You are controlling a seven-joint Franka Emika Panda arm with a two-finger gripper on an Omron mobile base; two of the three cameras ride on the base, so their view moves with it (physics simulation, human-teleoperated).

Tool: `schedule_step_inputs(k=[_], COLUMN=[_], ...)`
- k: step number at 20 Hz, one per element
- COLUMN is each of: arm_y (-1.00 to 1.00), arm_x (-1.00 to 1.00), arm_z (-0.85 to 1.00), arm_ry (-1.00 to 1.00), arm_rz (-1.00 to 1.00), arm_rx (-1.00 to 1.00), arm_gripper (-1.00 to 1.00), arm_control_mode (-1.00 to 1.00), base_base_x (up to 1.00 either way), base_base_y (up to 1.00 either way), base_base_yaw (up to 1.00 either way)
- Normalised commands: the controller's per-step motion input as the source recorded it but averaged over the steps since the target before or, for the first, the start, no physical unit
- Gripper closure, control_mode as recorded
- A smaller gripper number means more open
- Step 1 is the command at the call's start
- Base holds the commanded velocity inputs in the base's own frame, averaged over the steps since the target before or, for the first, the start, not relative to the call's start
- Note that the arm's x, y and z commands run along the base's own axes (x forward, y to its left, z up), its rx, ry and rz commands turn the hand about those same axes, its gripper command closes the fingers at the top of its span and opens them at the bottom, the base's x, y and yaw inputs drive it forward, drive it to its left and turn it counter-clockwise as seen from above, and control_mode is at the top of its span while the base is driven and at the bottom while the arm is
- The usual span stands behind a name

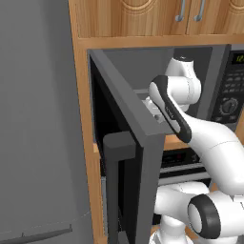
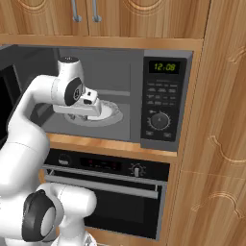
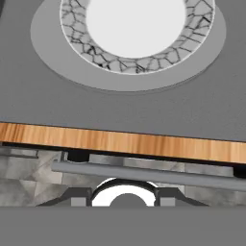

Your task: Pick the carrot from the counter and place it in the microwave.

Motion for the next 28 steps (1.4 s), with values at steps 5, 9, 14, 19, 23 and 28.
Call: schedule_step_inputs(k=[5, 9, 14, 19, 23, 28], arm_y=[0.0, 0.0, 0.0, 0.0, 0.0, 0.0], arm_x=[0.0, 0.0, 0.0, 0.0, 0.0, 0.0], arm_z=[0.0, 0.0, 0.0, 0.0, 0.0, 0.0], arm_ry=[0.0, 0.0, 0.0, 0.0, 0.0, 0.0], arm_rz=[0.0, 0.0, 0.0, 0.0, 0.0, 0.0], arm_rx=[0.0, 0.0, 0.0, 0.0, 0.0, 0.0], arm_gripper=[-1.0, -1.0, -1.0, -1.0, -1.0, -1.0], arm_control_mode=[1.0, 1.0, 1.0, 1.0, 1.0, 1.0], base_base_x=[-0.27, -0.76, -0.09, 0.07, 0.05, 0.03], base_base_y=[-0.07, -0.38, -0.1, 0.0, 0.0, -0.02], base_base_yaw=[0.0, -0.03, -0.51, -0.84, -0.87, -0.89])
